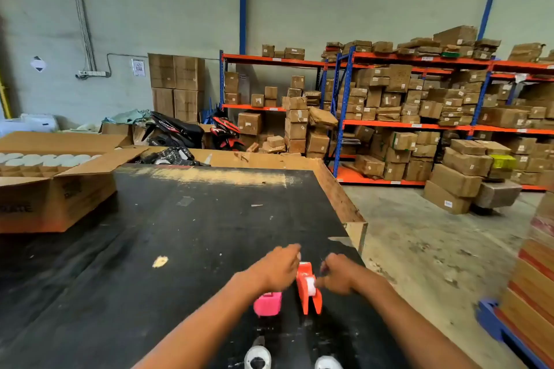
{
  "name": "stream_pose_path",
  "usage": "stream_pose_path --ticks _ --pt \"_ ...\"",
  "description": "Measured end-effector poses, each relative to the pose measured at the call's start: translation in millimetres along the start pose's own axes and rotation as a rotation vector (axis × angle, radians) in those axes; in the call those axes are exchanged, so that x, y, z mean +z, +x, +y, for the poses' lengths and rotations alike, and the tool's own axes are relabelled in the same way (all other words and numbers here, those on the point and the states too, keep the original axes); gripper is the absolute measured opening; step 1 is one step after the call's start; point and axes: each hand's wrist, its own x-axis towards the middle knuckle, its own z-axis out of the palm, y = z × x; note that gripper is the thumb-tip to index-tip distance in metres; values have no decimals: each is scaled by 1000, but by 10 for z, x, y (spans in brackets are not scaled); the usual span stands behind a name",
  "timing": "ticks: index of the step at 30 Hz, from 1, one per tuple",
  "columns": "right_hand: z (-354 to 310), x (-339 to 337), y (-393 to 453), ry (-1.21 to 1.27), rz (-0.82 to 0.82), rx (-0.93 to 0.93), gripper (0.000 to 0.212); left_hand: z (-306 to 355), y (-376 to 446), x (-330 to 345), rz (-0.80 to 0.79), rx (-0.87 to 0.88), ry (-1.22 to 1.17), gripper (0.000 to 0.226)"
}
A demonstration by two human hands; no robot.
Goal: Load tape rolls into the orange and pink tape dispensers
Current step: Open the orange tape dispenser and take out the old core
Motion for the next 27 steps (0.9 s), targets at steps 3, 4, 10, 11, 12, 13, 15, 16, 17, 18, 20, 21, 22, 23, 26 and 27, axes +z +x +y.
stream_pose_path --ticks 3,4,10,11,12,13,15,16,17,18,20,21,22,23,26,27 --pt "108 239 -31 79 -46 -16 27 59 53 290 -99 -79 0 34" --pt "125 301 -59 112 -43 6 22 77 57 361 -102 -109 -40 34" --pt "137 417 -113 331 210 -6 16 152 100 535 70 -286 -418 40" --pt "132 410 -133 335 256 -35 17 167 112 561 112 -297 -474 43" --pt "107 390 -167 338 294 -76 18 175 127 568 147 -303 -530 45" --pt "93 382 -189 344 332 -123 18 169 149 572 176 -308 -608 48" --pt "59 356 -242 389 367 -203 16 151 182 567 205 -321 -773 54" --pt "38 330 -273 460 351 -227 19 138 181 544 220 -316 -832 56" --pt "24 304 -290 557 326 -249 22 124 170 518 239 -293 -870 56" --pt "13 280 -300 651 299 -257 24 108 147 496 254 -260 -880 53" --pt "-5 242 -299 762 276 -273 28 89 90 447 253 -189 -872 46" --pt "-20 235 -298 796 266 -269 32 94 44 413 245 -155 -864 42" --pt "-42 226 -305 832 250 -258 37 100 -3 381 236 -125 -860 39" --pt "-60 218 -314 876 224 -246 43 94 -38 358 229 -104 -855 38" --pt "-106 178 -372 988 114 -254 56 60 -142 264 215 -76 -833 35" --pt "-119 163 -397 1001 87 -274 59 42 -169 239 211 -62 -823 34"
